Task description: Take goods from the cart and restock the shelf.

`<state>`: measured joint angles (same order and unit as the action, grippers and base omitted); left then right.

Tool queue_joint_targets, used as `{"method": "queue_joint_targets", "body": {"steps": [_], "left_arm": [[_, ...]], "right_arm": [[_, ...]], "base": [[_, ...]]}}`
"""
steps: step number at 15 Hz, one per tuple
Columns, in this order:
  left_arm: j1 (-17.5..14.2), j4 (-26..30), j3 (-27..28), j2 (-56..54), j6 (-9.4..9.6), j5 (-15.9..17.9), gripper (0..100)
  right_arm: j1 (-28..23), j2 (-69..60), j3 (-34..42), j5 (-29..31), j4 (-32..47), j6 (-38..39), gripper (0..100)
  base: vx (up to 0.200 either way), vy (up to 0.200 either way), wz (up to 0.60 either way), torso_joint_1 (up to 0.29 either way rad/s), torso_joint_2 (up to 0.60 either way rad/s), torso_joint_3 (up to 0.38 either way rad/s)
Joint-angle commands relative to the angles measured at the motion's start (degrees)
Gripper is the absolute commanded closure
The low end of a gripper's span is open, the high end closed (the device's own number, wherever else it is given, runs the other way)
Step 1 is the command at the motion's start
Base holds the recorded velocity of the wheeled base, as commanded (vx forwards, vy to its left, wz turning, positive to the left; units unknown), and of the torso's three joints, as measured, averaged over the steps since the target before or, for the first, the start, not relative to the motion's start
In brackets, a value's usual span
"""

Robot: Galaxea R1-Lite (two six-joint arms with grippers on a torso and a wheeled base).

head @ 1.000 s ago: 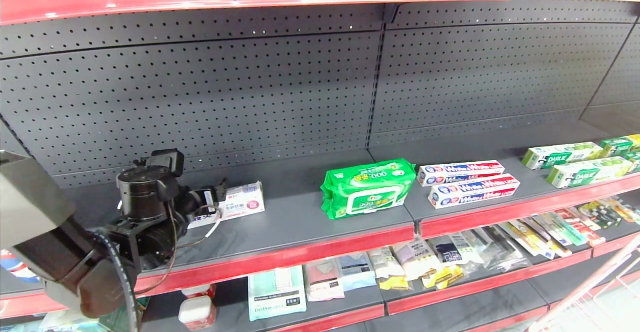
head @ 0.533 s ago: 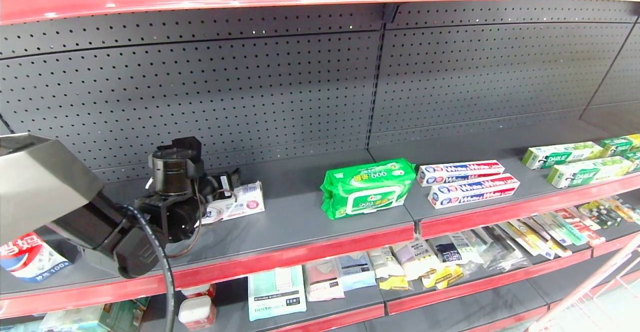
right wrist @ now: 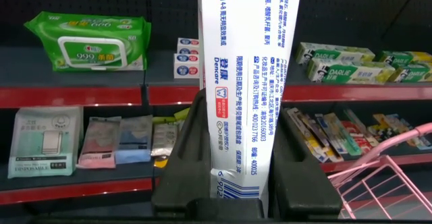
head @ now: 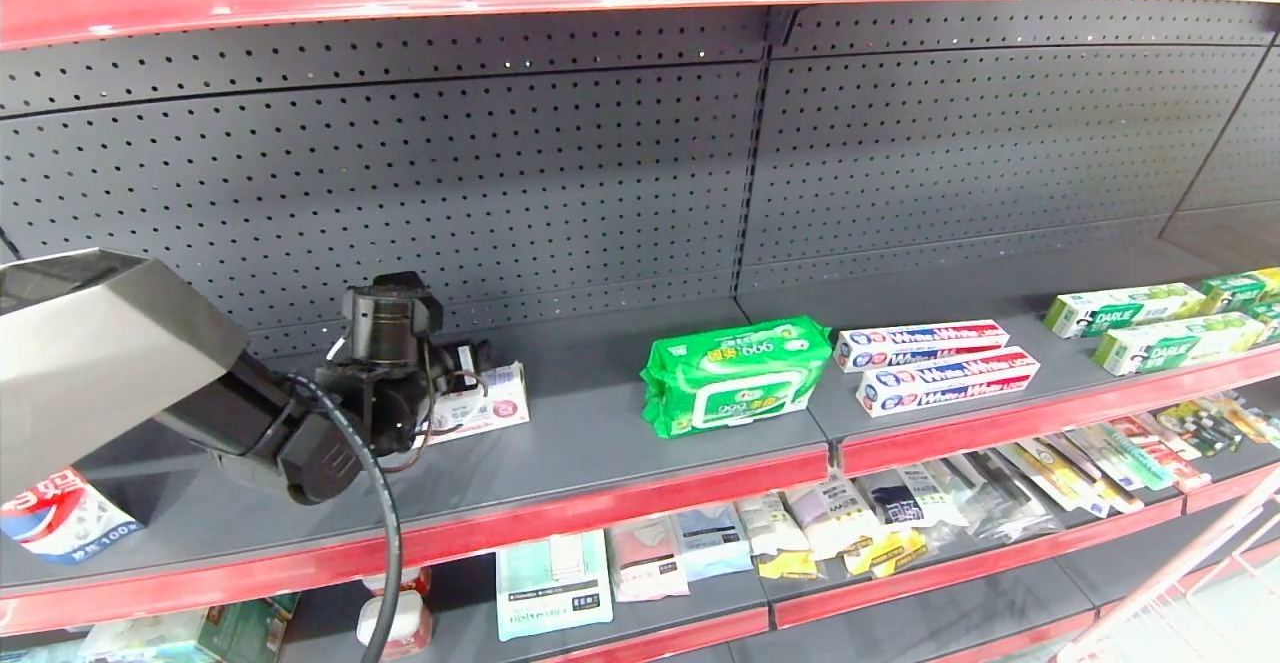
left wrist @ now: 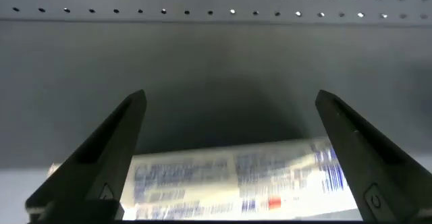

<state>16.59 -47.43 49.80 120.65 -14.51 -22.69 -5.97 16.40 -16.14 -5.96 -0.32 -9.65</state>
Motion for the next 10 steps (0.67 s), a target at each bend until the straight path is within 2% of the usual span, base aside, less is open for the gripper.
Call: {"method": "queue_joint_targets", "body": {"steps": [1,7,10], "left_arm": [[0.02,3.40,3.55,0.99,0.00,-0.34,0],[-0.07,15.53,10.05,0.90,-0.08,-0.25,0],[0.02,18.17,10.05,0.90,-0.08,-0.34,0]], "right_arm": [[0.00,-0.05,0.41,-0.02,-0.03,-0.01,100],[-0.09,-0.66,1.29,0.07,-0.03,0.07,100],[-0.09,-0.84,1.46,-0.02,-0.03,-0.01,100]], "base": [[0.000,0.000,0.00,0.000,0.00,0.000],[0.000,0.000,0.00,0.000,0.00,0.000],[0.000,0.000,0.00,0.000,0.00,0.000]]}}
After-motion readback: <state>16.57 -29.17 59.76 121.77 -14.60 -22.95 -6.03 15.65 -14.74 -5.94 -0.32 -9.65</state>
